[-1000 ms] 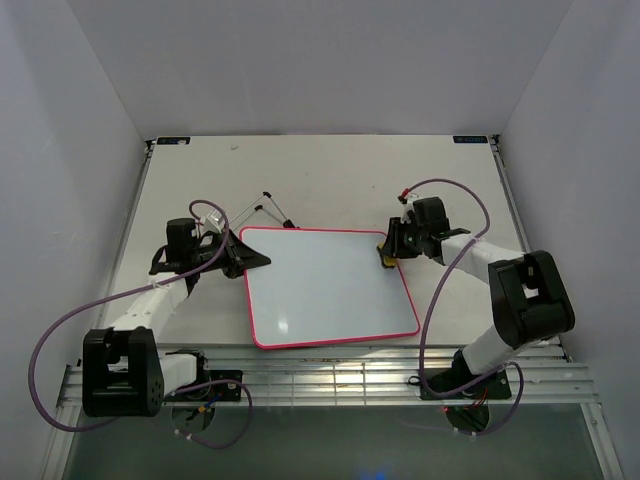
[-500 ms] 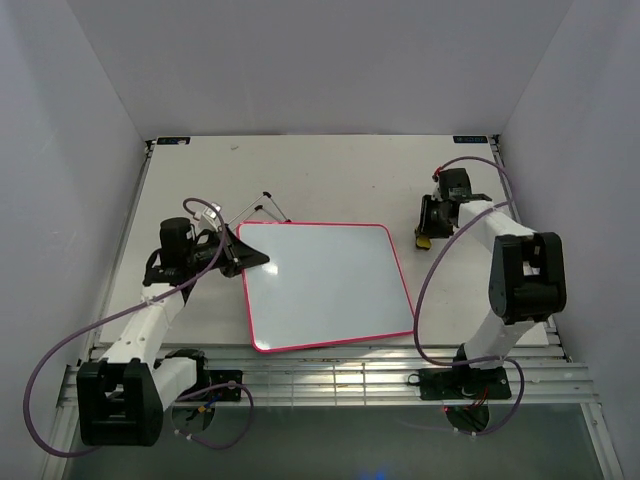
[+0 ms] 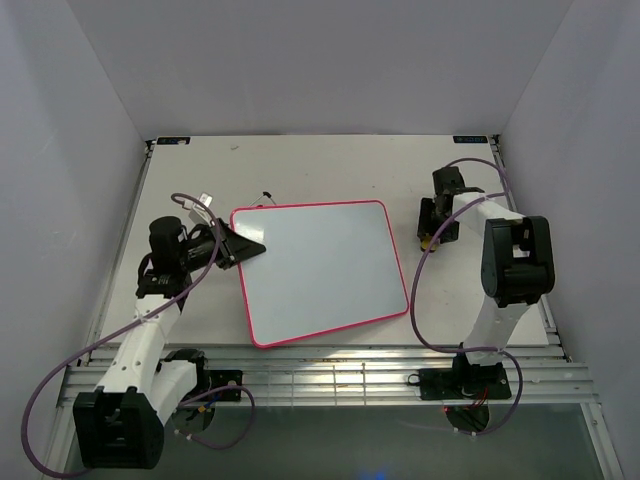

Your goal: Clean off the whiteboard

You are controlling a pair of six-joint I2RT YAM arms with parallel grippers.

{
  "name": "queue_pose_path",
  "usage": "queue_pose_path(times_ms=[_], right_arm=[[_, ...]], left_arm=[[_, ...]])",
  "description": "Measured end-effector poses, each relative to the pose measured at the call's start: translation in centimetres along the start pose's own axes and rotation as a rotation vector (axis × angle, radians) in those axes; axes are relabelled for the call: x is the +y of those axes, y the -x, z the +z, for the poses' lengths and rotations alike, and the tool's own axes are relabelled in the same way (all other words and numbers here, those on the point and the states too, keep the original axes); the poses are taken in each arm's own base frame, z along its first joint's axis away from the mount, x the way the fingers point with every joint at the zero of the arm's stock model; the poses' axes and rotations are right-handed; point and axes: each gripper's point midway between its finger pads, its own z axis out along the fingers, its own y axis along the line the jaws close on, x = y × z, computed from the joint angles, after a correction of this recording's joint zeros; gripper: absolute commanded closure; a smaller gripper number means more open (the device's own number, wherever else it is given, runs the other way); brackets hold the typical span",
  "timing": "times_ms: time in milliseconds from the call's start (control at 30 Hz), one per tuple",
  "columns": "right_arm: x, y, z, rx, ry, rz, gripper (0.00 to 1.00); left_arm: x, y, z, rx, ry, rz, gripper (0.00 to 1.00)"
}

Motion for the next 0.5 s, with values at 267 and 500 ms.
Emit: queue_pose_path(times_ms=[267,500], right_arm=[[-0.6,0.3,-3.2,-0.021,-0.003,0.008,0.37],[0.6,1.5,-9.1,-0.173,0.105,0.022,0.34]], left_arm=[[-3.2,3.2,-0.2,-0.064,-0.048,0.135,1.00],[-5.7,6.1,-0.3,-0.152,-0.091,0.256,1.00]])
